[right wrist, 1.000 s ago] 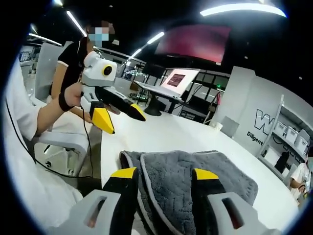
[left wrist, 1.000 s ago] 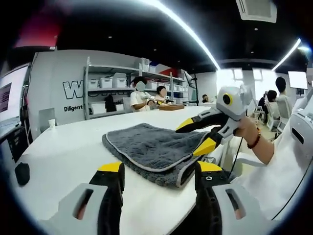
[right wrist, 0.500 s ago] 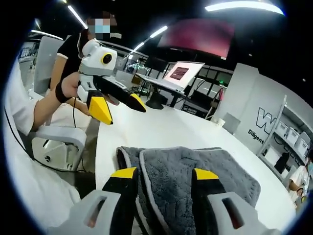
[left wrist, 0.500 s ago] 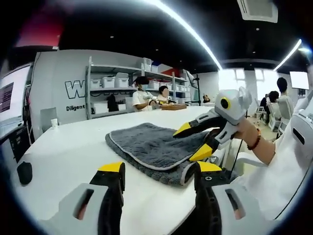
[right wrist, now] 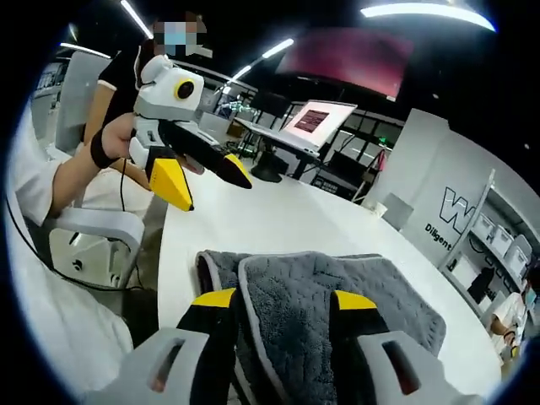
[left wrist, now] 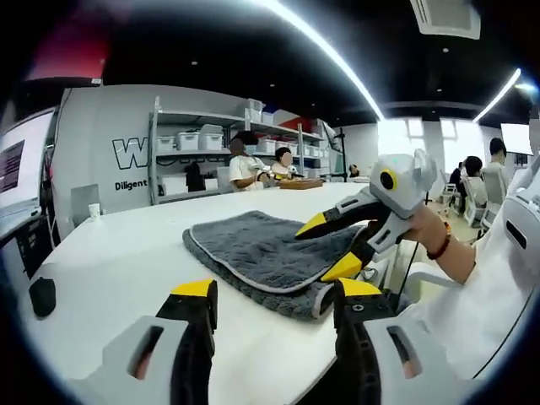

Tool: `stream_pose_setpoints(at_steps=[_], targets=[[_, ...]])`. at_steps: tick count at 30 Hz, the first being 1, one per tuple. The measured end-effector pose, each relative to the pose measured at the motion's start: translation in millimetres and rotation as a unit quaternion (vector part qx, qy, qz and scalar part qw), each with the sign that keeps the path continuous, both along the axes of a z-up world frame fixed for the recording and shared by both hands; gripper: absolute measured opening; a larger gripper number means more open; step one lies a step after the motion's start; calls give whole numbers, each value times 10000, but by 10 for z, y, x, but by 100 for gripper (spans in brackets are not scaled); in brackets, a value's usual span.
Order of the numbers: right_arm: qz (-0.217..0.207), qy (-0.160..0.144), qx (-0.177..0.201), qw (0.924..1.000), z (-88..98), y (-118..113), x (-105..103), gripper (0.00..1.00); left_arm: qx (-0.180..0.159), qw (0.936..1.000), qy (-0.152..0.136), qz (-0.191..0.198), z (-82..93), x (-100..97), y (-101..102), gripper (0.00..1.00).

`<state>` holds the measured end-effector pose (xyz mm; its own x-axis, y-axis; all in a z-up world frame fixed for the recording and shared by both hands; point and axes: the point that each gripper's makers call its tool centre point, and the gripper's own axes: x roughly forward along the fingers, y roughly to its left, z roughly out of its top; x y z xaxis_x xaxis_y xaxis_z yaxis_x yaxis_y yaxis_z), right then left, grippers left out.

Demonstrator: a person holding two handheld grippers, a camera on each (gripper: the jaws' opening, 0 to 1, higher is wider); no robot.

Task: Open the folded towel by lifting each exposed corner and separating the folded layers until the towel lies flat within the target outline without major curled edges

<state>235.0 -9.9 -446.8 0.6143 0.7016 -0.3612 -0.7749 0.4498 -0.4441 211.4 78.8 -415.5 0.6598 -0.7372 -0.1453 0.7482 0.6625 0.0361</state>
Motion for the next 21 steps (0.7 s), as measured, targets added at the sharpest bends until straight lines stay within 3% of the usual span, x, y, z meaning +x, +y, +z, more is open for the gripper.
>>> stream_pose_setpoints(at_steps=[13,21], targets=[[-44,-162,-248,9996,-41,88,35,38,42,10000,42,-51,-35,-5,-12,51],[-108,-262,-210,9994,5,110,52,39,22,9999,62,-101,-40,-23,-39,51]])
